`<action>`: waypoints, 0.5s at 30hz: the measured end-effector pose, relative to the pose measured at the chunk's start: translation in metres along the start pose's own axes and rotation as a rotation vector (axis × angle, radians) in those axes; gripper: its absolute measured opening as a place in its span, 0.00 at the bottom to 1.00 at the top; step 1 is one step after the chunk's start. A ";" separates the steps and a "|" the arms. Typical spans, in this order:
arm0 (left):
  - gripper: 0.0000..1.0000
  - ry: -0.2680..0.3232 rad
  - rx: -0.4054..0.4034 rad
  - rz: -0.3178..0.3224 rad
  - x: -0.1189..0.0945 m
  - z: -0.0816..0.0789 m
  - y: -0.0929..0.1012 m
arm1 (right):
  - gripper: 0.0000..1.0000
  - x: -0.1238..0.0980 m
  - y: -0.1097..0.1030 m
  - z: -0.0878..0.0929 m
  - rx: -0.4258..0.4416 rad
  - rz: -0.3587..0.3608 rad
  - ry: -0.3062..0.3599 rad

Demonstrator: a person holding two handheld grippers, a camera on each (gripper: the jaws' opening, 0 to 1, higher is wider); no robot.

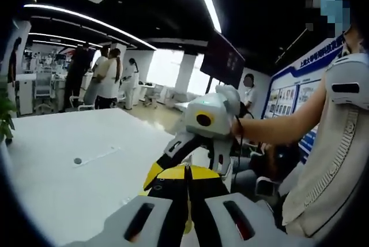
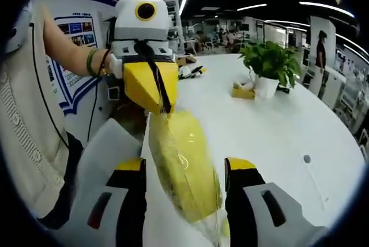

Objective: Compare the silicone blocks by pressing each to a similar depth, holding the contact briefly, and releasing to observe deformation and rebound differences across the visible hardness samples.

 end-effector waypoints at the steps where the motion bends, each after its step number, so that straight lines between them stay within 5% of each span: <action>1: 0.00 0.001 0.000 -0.005 -0.001 0.002 -0.001 | 0.50 0.000 -0.001 0.001 0.004 0.009 0.003; 10: 0.00 0.004 -0.033 -0.056 -0.012 0.017 -0.011 | 0.61 -0.019 -0.012 0.017 0.087 0.242 0.177; 15: 0.00 -0.013 -0.050 -0.113 -0.015 0.033 -0.027 | 0.62 -0.046 -0.032 0.030 0.193 0.394 0.357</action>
Point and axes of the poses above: the point that each gripper's makers call its tool centre point, and the gripper's own axes: x roughly forward along the fingers, y roughly to its right, z roughly out of its underside, the point moved 10 cm from there along -x, roughly backward along the fingers, and after that the axes turned 3 degrees about -z, right-handed, at the moved point
